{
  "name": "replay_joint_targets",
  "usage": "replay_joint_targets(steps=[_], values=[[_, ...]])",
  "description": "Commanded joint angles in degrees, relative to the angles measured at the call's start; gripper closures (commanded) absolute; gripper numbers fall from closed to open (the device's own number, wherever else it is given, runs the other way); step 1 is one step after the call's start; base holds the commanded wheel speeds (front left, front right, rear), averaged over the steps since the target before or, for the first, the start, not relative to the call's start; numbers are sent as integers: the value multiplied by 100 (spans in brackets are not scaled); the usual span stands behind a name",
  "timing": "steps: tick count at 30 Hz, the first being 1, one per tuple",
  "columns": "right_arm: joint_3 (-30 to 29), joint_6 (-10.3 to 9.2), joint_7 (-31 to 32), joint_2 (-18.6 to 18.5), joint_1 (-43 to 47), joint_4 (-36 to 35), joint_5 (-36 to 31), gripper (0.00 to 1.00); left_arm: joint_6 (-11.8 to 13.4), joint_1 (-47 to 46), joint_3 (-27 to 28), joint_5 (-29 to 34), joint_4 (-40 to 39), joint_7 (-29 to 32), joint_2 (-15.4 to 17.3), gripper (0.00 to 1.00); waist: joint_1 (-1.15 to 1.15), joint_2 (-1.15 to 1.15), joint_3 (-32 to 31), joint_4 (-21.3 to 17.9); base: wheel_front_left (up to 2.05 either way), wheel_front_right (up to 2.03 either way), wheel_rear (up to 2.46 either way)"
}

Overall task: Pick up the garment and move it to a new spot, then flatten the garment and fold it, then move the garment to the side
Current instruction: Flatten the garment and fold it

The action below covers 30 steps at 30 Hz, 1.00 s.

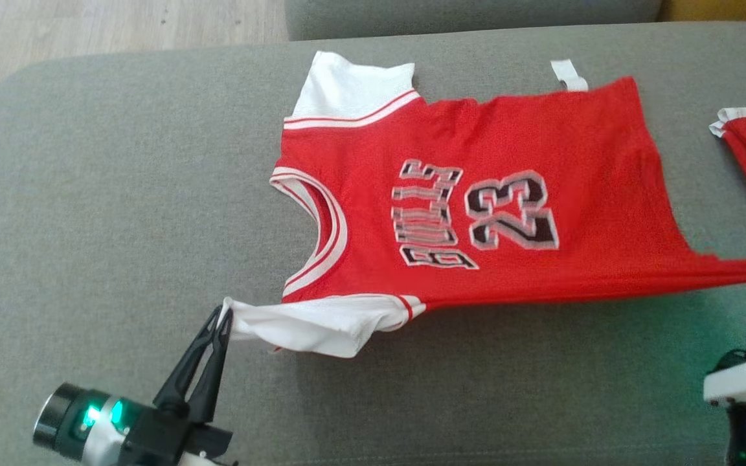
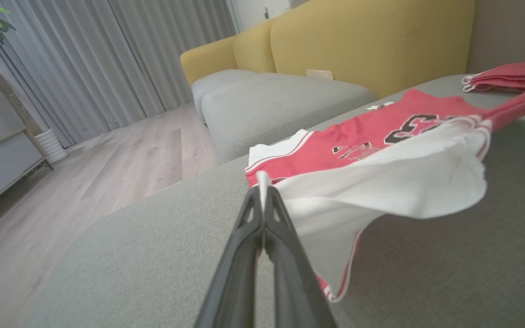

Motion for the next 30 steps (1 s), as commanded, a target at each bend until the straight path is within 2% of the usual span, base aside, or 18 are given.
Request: replay_joint_targets(steps=[1, 8, 15, 22, 30], values=[[31, -5, 64, -75, -13, -347, -15, 100, 68, -182, 296, 5, -194, -28, 176, 100, 0, 0, -12, -22, 0, 0, 0], [63, -5, 435, -31, 44, -665, -130, 100, -75, -516, 248, -51, 81, -28, -22, 100, 0, 0, -74, -97, 0, 0, 0], [236, -5, 565, -27, -501, -235, -268, 100, -431, -1488, 117, -20, 788, -28, -294, 100, 0, 0, 209, -72, 0, 0, 0], [295, -5, 562, -27, -1255, 287, -562, 100, -858, -2673, -61, 120, 1933, -28, -497, 100, 0, 0, 599, -42, 0, 0, 0], [212, -5, 443, -95, -1836, 844, -925, 100, -1139, -3626, -235, 289, 2748, -28, -705, 100, 0, 0, 892, 7, 0, 0, 0]])
